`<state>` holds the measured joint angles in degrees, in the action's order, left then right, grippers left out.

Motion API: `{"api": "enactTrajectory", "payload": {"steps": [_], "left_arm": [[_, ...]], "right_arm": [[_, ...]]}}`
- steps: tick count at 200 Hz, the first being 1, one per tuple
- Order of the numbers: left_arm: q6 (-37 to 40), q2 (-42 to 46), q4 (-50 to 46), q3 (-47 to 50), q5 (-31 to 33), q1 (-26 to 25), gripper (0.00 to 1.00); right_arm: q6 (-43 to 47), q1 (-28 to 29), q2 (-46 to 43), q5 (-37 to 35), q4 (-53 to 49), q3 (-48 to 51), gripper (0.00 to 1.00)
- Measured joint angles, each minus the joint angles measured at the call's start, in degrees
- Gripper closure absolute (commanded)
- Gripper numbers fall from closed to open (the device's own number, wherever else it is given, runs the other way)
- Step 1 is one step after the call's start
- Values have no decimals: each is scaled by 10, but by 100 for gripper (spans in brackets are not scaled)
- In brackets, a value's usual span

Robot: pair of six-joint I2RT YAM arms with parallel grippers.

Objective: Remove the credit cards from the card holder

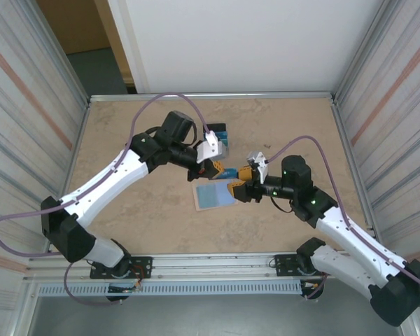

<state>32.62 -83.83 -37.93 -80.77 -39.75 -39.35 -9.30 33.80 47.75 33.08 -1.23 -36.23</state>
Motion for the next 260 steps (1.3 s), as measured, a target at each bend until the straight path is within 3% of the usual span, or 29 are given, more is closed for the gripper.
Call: {"api": "enactTrajectory", "payload": {"steps": [32,63,99,156,260], "left_arm": [[6,-12,75,19,37,49,100],[23,-82,129,-2,63,89,100],[63,-198,140,-79,90,109,100],[129,-314,143,-173,106,117,100],[162,-422,147,-249,115,134,100]], "right_arm": [[-16,0,-26,-120,-19,0,11],[-42,-2,-33,-231,-41,0,0],[-71,-4,-39,-315,-57,0,1],[-108,-5,-39,-389,-76,0,1],[-133,-5,-48,-413,-85,0,1]]}}
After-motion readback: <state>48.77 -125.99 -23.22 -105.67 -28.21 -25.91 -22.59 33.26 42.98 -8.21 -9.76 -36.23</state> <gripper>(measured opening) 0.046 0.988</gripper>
